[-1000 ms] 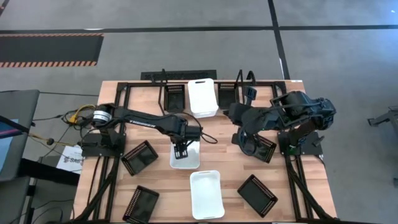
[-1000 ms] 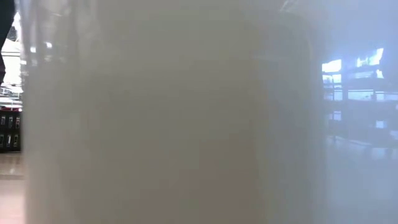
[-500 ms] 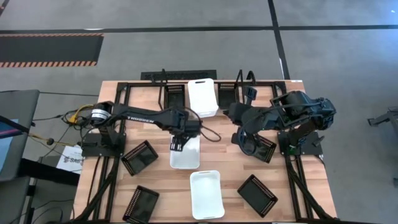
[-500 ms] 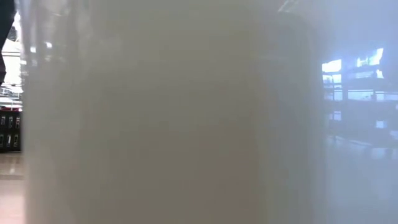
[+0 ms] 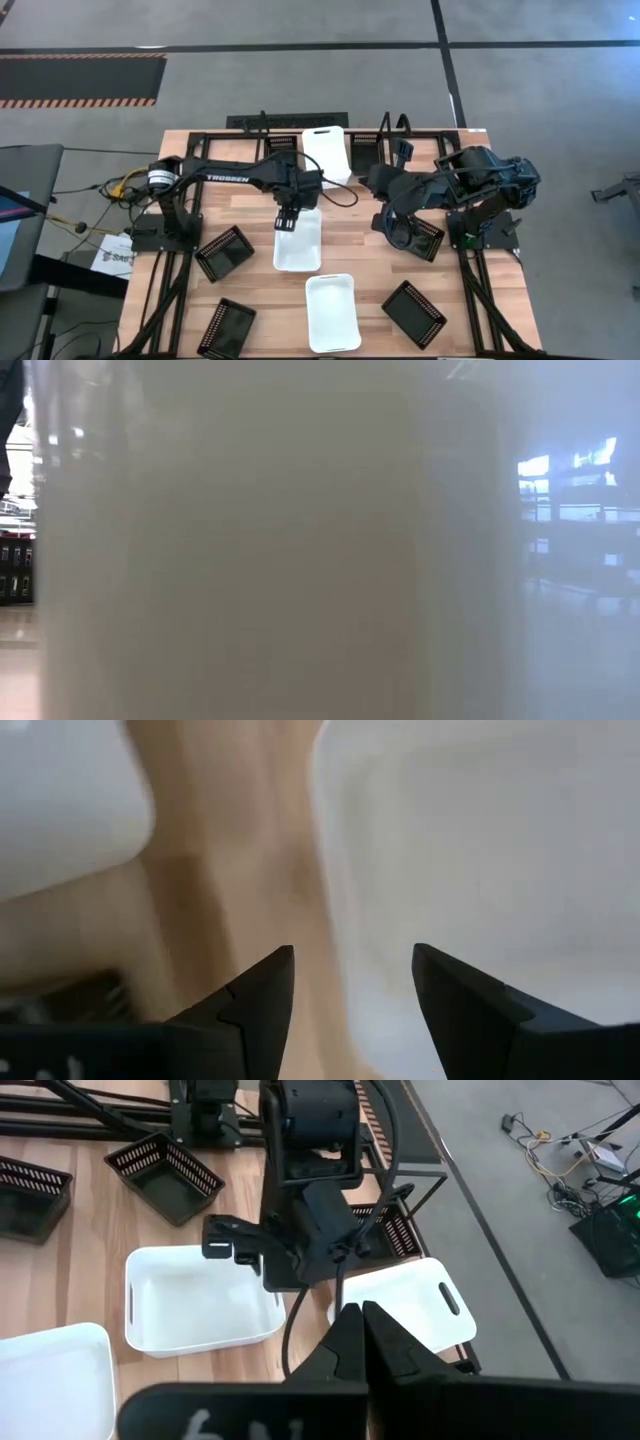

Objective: Stack baskets on shelf by color
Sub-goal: Stack the top white bin on top of the white bin on the shelf

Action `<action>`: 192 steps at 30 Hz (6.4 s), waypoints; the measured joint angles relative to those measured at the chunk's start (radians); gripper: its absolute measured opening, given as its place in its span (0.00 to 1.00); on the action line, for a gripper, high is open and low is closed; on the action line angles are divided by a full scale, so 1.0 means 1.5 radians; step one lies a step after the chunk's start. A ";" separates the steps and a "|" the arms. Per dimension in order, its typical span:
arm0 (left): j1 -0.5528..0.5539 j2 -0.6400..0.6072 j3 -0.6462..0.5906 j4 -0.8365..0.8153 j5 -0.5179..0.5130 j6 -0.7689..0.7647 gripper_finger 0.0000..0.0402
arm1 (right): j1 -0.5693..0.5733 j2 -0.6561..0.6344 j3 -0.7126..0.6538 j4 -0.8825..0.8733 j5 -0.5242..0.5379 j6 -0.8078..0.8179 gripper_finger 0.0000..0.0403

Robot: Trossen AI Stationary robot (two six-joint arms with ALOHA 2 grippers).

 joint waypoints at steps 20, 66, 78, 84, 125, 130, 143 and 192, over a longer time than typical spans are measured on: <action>0.010 0.006 -0.042 0.036 0.039 -0.059 0.48 | 0.000 0.000 0.000 0.012 0.000 -0.001 0.01; 0.104 -0.147 0.399 -0.125 -0.120 -0.117 0.00 | 0.000 -0.008 0.000 -0.011 0.056 -0.007 0.01; 0.278 -0.087 0.398 -0.054 0.007 -0.003 0.00 | 0.000 -0.018 0.000 -0.014 0.087 0.034 0.01; 0.288 -0.004 0.398 -0.039 0.023 0.020 0.00 | 0.000 -0.018 0.000 -0.022 0.088 0.035 0.00; 0.307 0.084 0.387 -0.061 -0.082 0.004 0.00 | 0.001 -0.018 0.000 -0.091 0.087 -0.010 0.01; 0.307 0.084 0.387 -0.060 -0.082 0.005 0.00 | 0.001 -0.018 0.000 -0.091 0.087 -0.008 0.01; 0.305 0.142 0.388 -0.052 -0.053 0.051 0.00 | 0.001 -0.018 0.001 -0.091 0.087 -0.002 0.01; 0.257 0.149 0.600 -0.162 -0.087 0.116 0.40 | -0.037 -0.017 0.001 -0.091 0.078 0.014 0.01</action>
